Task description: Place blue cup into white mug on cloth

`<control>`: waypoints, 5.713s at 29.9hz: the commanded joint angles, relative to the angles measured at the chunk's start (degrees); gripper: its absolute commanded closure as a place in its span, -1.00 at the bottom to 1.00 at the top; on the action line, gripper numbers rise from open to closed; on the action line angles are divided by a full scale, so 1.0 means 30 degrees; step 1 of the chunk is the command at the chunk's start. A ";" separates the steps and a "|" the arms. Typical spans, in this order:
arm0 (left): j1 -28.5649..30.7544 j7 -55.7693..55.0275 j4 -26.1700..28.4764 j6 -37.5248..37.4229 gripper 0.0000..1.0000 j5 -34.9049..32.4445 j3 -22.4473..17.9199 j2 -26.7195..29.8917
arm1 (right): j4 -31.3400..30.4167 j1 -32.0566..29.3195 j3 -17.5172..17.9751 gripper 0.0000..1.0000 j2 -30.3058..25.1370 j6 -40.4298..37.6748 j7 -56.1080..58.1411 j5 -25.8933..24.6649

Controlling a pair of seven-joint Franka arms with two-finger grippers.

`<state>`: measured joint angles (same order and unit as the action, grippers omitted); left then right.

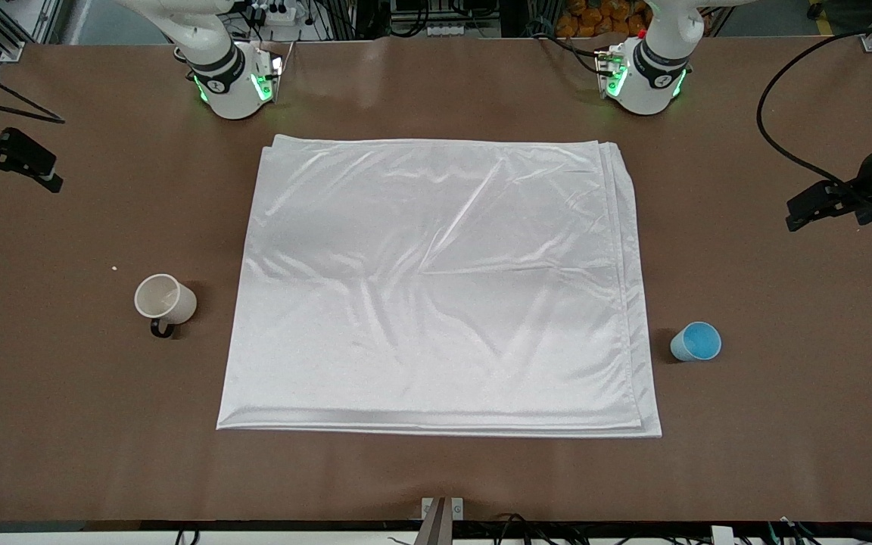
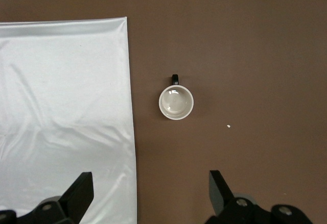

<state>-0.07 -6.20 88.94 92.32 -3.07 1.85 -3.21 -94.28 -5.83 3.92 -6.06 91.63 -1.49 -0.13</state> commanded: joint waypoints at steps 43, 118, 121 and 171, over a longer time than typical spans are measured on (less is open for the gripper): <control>0.0228 0.0163 0.4395 0.5141 -1.00 0.0585 0.0029 -0.0306 | -0.0888 -0.0281 -0.0107 -1.00 0.0816 -0.0015 0.0057 -0.0016; 0.1224 0.0456 0.4779 1.6805 0.24 0.0379 -0.0029 -1.0121 | 0.1631 -0.1162 -0.0136 1.00 1.5144 0.7544 0.0350 0.0042; 0.1224 0.0456 0.4779 1.6835 0.65 0.0466 -0.0001 -1.0296 | 0.1689 -0.1103 -0.0136 1.00 1.5085 0.7486 0.0321 0.0013; -0.0533 0.0368 0.3079 1.3203 1.00 0.0291 0.0350 -0.8335 | 0.3330 0.8477 0.0450 1.00 1.4909 0.9212 -2.0360 0.5224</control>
<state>-0.45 -6.20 97.64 134.69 -2.54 2.43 -30.78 -84.83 19.01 5.67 37.86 116.74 -59.04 12.32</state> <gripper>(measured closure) 0.960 0.811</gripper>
